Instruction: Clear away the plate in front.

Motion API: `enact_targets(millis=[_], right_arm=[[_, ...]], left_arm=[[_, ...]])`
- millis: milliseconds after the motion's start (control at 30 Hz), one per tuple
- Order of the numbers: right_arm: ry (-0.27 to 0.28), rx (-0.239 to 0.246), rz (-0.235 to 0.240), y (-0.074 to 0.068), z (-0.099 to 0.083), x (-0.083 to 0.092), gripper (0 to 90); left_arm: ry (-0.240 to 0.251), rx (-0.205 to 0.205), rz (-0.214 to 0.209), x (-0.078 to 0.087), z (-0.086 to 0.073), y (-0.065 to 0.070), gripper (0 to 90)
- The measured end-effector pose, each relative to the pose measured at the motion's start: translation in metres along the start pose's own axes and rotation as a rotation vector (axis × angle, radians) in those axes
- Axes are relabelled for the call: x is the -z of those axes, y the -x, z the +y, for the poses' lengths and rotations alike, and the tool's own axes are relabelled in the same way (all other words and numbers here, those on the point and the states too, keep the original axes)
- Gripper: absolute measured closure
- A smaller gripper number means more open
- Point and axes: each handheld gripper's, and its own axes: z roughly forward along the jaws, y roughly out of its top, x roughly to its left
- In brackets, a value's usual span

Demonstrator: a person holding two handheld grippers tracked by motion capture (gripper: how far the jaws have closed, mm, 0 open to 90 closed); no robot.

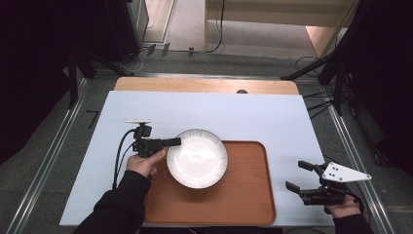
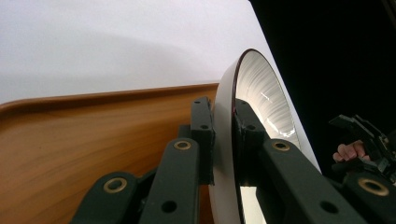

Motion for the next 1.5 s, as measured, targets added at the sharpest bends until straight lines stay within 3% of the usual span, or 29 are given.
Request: enact_targets(millis=[333,700,733,933,1033,1500], right_arm=[[-0.008,0.008,0.007,-0.001,0.001,-0.003,13.6],[-0.015,0.021,0.008,-0.001,0.001,-0.003,13.6],[-0.015,0.021,0.007,-0.002,0.001,-0.003,13.6],[-0.021,0.018,0.009,-0.002,0.001,-0.003,13.6],[-0.025,0.018,0.008,-0.002,0.001,-0.003,13.6],[-0.027,0.033,0.008,-0.003,0.001,-0.002,13.6]], left_arm=[[-0.029,-0.027,0.025,-0.009,-0.011,0.005,82.1],[-0.067,-0.056,0.057,-0.023,-0.016,0.002,81.7],[-0.07,-0.05,0.045,-0.024,-0.016,0.001,81.9],[-0.078,-0.07,0.079,-0.029,-0.018,-0.001,83.3],[-0.106,-0.119,0.122,-0.033,-0.019,0.001,84.9],[-0.145,-0.206,0.167,-0.029,-0.023,0.009,84.8]])
